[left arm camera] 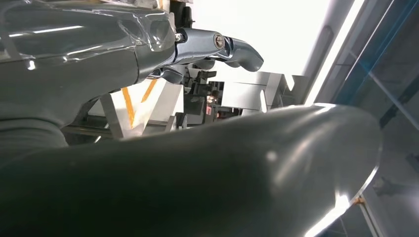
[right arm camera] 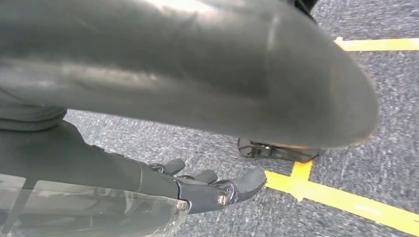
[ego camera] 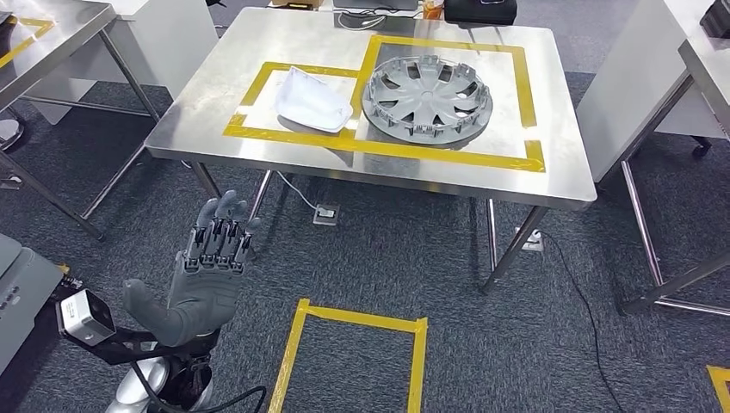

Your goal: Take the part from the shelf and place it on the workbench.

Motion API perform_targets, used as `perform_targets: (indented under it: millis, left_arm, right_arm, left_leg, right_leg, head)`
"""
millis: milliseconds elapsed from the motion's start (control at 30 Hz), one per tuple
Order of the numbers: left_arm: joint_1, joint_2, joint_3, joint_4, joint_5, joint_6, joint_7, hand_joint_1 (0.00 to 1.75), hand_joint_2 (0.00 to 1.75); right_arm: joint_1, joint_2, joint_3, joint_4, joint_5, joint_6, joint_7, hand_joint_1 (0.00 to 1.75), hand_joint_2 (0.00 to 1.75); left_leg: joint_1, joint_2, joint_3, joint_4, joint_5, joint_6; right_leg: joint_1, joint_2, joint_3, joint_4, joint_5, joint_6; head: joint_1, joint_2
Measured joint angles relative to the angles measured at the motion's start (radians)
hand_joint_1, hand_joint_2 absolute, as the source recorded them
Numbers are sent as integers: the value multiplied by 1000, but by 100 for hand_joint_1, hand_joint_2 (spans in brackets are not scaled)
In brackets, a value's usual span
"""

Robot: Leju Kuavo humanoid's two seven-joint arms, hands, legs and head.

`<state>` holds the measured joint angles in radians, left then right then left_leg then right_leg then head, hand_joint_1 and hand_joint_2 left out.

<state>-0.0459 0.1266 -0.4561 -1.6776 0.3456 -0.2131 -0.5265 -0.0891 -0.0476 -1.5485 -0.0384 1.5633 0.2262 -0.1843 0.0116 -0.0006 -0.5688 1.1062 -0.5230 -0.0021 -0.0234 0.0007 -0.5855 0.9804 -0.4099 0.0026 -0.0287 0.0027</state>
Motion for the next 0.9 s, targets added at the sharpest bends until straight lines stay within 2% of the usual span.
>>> perform_targets:
  millis: [33,67,167,200,233,267,333,367,400,433,467,500,533,567,600,633,700,733,767,833,867,900]
  left_arm:
    - [-1,0,0,-1,0,-2,0,0,0]
    - [-2,-1,0,-2,0,-5,0,0,0]
    - [-3,0,2,-4,-1,-17,1,0,0]
    - [-5,0,3,-4,-1,-22,2,0,0]
    - [-8,0,4,-4,-1,-26,1,0,0]
    - [-9,0,4,-4,-1,-29,1,0,0]
    - [-10,-2,5,-4,-1,-31,0,0,0]
    - [-8,-4,5,-4,-1,-31,0,0,0]
    - [-7,-6,5,-4,-2,-31,0,0,0]
    - [-5,-7,5,-4,-3,-30,0,0,0]
    - [-4,-8,5,-4,-4,-29,1,0,0]
    - [-4,-9,5,-4,-5,-28,1,0,0]
    - [-4,-10,5,-4,-7,-28,1,0,0]
    - [-3,-10,5,-4,-8,-28,2,0,0]
    - [-3,-11,5,-4,-9,-27,2,0,0]
    - [-2,-12,5,-4,-10,-27,3,0,0]
    - [-1,-13,6,-4,-11,-27,4,0,0]
    - [0,-13,7,-5,-11,-26,4,0,0]
    - [0,-13,8,-5,-11,-25,4,0,0]
    - [2,-13,10,-5,-12,-23,5,0,0]
    - [3,-13,11,-4,-12,-22,5,0,0]
    - [5,-12,12,-4,-12,-21,5,0,0]
  right_arm:
    - [0,1,0,0,0,0,0,0,0]
    - [0,2,0,0,-1,0,0,0,0]
    - [0,4,-1,-1,-3,0,0,0,0]
    - [1,4,-1,-2,-4,0,0,0,0]
    - [1,6,-1,-2,-5,-1,0,0,0]
    - [1,6,-2,-2,-7,-2,0,0,0]
    - [2,7,-2,-3,-10,-3,0,0,0]
    - [3,7,-2,-4,-11,-3,0,0,0]
    - [4,7,-2,-5,-12,-4,-1,0,0]
    - [5,7,-3,-6,-13,-4,-1,0,0]
    - [6,7,-3,-8,-14,-4,-2,0,0]
    - [6,7,-3,-8,-14,-4,-4,0,0]
    - [5,7,-3,-10,-15,-4,-4,0,0]
    - [5,7,-3,-11,-15,-4,-6,0,0]
    - [5,7,-4,-12,-15,-4,-7,0,0]
    - [6,7,-4,-13,-15,-4,-7,0,0]
    - [7,10,-4,-14,-15,-4,-8,0,0]
    - [7,11,-4,-15,-15,-4,-8,0,0]
    - [6,13,-5,-16,-16,-3,-8,0,0]
    - [7,14,-6,-16,-16,-3,-9,0,0]
    - [7,15,-6,-16,-16,-3,-9,0,0]
    - [8,15,-6,-16,-16,-3,-9,0,0]
  left_leg:
    - [-3,0,41,-67,18,5]
    - [-6,-1,64,-107,26,10]
    - [-11,0,62,-120,42,27]
    - [-10,1,58,-123,51,35]
    - [-9,3,51,-127,62,45]
    - [-8,4,41,-130,73,52]
    - [-13,5,15,-130,92,61]
    - [-16,5,1,-129,102,62]
    - [-19,5,-11,-128,111,62]
    - [-21,5,-23,-127,119,62]
    - [-22,5,-33,-126,126,61]
    - [-23,5,-40,-124,133,59]
    - [-25,5,-47,-122,139,55]
    - [-26,5,-50,-121,145,51]
    - [-26,5,-53,-120,150,45]
    - [-25,5,-55,-121,157,39]
    - [-23,4,-61,-120,161,26]
    - [-21,3,-69,-108,144,19]
    - [-18,1,-81,-78,111,12]
    - [-9,0,-116,40,15,-2]
    - [-5,0,-133,107,-20,-7]
    - [-1,0,-139,154,-36,-11]
  right_leg:
    - [2,0,-4,0,6,6]
    - [3,1,-6,-1,11,12]
    - [3,0,-12,-4,26,32]
    - [1,-1,-17,2,22,34]
    - [1,-1,-29,24,3,33]
    - [0,-1,-50,69,-31,29]
    - [0,-1,-103,209,-116,21]
    - [0,-1,-121,272,-144,22]
    - [0,-1,-120,303,-153,27]
    - [0,-1,-97,291,-146,35]
    - [0,-1,-54,238,-128,41]
    - [1,-1,2,159,-111,43]
    - [4,-1,55,82,-102,38]
    - [7,-1,90,26,-96,31]
    - [11,-1,107,-4,-96,23]
    - [15,-1,107,-11,-94,16]
    - [11,-1,96,-16,-80,4]
    - [8,-2,91,-18,-71,-5]
    - [4,-3,85,-20,-61,-11]
    - [3,-4,67,-19,-44,-17]
    - [3,-5,57,-18,-36,-17]
    - [2,-4,46,-16,-29,-15]
  head:
    - [0,0]
    - [0,0]
    - [1,0]
    - [2,0]
    - [2,0]
    - [4,0]
    - [5,0]
    - [5,0]
    - [6,0]
    - [6,0]
    - [6,0]
    - [6,0]
    - [5,0]
    - [5,0]
    - [6,0]
    - [7,0]
    - [12,0]
    - [12,0]
    - [12,0]
    - [10,0]
    - [10,0]
    - [10,0]
